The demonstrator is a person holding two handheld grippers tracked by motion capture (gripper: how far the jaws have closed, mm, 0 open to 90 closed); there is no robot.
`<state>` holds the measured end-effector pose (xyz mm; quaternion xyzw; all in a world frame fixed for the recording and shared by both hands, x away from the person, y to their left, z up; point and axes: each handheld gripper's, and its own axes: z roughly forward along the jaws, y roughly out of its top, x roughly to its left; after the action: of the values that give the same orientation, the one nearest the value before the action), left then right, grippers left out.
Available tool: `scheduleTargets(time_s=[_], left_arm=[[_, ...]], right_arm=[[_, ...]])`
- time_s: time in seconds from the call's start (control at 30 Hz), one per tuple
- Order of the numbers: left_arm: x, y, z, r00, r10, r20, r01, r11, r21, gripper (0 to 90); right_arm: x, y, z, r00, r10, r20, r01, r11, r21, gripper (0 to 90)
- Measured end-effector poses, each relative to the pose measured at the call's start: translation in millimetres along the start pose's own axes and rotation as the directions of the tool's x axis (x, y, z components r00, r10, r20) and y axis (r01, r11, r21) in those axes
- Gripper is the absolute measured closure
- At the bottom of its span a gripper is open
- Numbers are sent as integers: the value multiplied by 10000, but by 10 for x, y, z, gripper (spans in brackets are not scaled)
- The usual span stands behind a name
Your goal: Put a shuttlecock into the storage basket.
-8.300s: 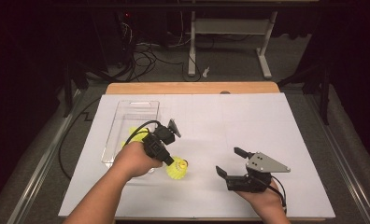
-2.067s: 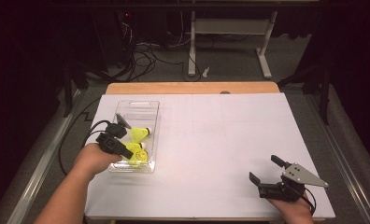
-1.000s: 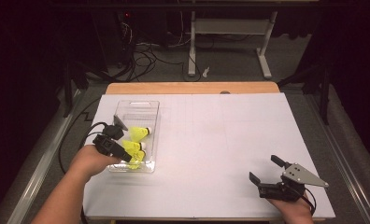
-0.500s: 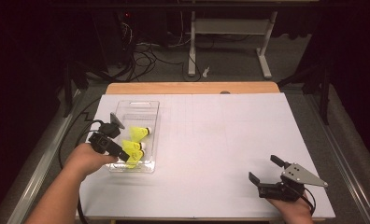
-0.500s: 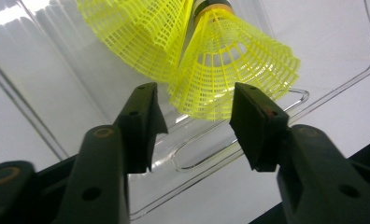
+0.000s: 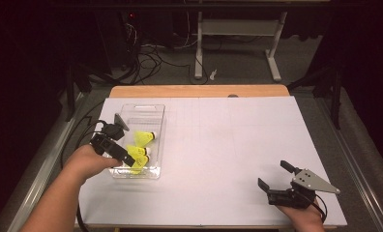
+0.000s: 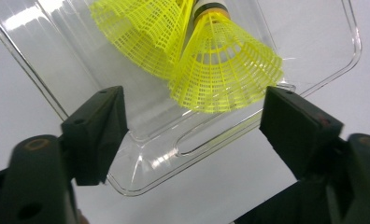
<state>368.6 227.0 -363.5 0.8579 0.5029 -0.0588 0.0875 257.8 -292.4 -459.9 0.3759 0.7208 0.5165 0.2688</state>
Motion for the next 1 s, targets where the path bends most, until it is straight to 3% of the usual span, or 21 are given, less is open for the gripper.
scheduleTargets(time_s=[0.47,1.0], left_arm=[[-50,38,15,10000,-51,68,50,9999,155,7],[-235,157,15,9990,383,214,-386,9992,137,20]], right_arm=[[1,5,-5,10000,-5,7,5,10000,-39,8],[0,6,-3,10000,-27,-4,27,10000,-24,7]])
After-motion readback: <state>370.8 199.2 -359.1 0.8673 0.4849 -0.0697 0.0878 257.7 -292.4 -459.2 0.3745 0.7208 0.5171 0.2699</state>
